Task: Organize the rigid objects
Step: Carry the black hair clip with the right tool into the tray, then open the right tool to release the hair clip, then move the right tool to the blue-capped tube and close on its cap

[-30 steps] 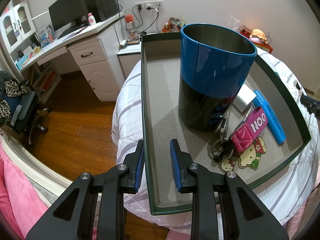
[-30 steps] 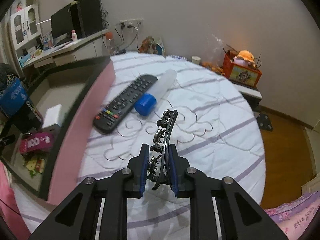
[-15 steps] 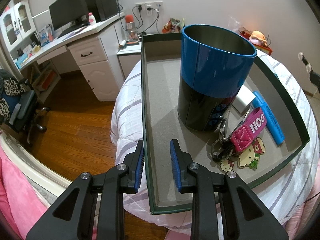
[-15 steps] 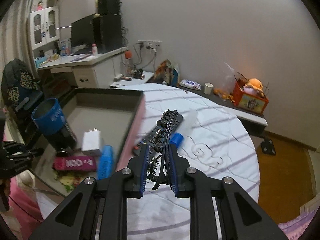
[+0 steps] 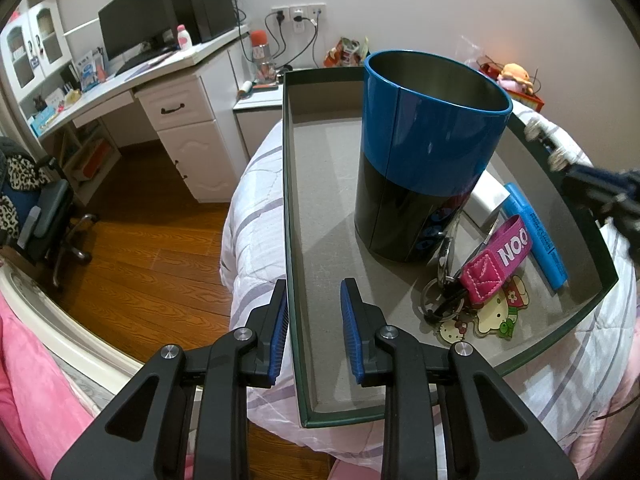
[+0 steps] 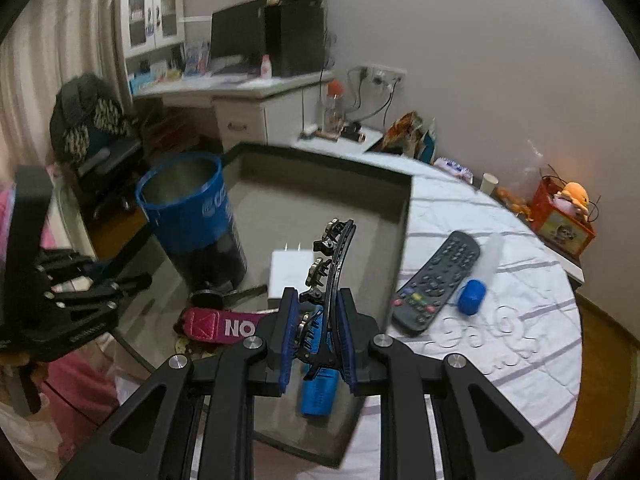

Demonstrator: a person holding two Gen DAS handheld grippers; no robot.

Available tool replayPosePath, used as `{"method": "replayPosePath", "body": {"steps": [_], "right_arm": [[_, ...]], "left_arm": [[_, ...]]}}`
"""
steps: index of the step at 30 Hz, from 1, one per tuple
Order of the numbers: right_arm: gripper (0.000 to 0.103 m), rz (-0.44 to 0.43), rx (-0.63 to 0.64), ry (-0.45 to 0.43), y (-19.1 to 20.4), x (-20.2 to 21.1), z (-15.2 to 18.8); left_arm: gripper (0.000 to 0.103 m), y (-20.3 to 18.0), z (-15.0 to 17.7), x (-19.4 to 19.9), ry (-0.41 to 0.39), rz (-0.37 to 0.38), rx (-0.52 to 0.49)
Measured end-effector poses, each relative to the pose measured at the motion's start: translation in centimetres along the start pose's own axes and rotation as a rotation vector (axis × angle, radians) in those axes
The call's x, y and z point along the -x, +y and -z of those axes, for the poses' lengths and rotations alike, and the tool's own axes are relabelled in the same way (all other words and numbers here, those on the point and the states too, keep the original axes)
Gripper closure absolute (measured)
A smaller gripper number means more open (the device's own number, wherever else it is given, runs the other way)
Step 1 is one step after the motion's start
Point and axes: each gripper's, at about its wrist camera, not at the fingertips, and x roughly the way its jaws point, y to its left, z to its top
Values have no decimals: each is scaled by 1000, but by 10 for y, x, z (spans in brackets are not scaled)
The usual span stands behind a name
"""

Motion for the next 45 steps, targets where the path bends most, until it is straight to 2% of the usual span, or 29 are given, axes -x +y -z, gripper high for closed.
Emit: {"method": "replayPosePath", "body": {"steps": [7,11,19,22,27,28,30,32,35,38,41,45], "right_arm": [[83,94,65,113,10,-37,4],[83,99,79,165,12,-52,3],[83,8,68,178,20,-57,-3],[83,-35,55,175,20,-59,-3],[82,-36,34,143,13,-50,-2],[80,-28,26,130,11,-43,-2],[64,-4,21,97,7,-32,-3],[54,6,-5,49,-4,-14,-3],[54,13,-49,-7,-19,7,-2],[53,61,-108,-49,-45,28,3],[46,112,-170,-65,-71,38,9],[45,144,-249,-40,-95,31,17]], "left_arm": [[78,0,-1,-1,-2,8,1],[78,1,-1,-2,-2,9,1],[77,1,-1,-2,-3,10,0],[77,1,0,-1,-3,11,0],[77,1,0,-2,-3,11,1],[77,1,0,-1,-3,10,0],[77,1,0,-2,-3,11,0],[77,1,0,-1,-3,11,1],[78,1,0,-2,-4,11,1],[78,1,0,-1,-3,11,2],[78,1,0,-2,-3,11,2],[78,1,1,-2,-4,11,3]]}}
